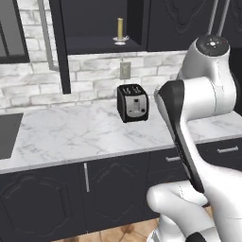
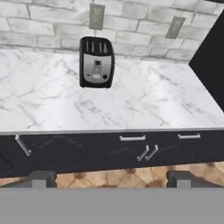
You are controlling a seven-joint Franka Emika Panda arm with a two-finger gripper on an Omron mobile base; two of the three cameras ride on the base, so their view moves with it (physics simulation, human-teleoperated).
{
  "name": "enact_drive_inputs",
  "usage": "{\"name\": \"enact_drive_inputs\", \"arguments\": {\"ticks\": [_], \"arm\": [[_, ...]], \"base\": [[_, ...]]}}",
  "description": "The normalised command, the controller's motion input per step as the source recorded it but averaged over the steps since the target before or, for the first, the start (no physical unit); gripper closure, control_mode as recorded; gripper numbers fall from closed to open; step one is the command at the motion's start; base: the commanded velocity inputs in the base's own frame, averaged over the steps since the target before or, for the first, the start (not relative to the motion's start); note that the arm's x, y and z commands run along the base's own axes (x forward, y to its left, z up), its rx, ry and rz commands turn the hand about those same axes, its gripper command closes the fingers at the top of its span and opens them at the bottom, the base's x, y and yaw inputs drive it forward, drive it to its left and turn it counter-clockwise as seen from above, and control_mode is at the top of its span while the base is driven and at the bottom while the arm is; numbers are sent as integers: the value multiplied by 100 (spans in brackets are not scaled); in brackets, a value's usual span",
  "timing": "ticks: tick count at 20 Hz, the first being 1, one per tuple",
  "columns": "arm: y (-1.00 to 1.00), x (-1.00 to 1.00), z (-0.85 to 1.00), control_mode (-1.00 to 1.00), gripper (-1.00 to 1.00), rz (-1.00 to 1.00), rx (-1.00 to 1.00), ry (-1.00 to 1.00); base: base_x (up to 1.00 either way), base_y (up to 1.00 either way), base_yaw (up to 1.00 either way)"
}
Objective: Get the candle and the beer from the cabinet and move them to the dining counter.
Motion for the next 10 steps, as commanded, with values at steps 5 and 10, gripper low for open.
{"name": "enact_drive_inputs", "arguments": {"ticks": [5,10], "arm": [[56,67,-11,-100,-100,0,2,3],[12,47,9,-100,-100,2,21,0]], "base": [[0,0,0],[0,0,0]]}}
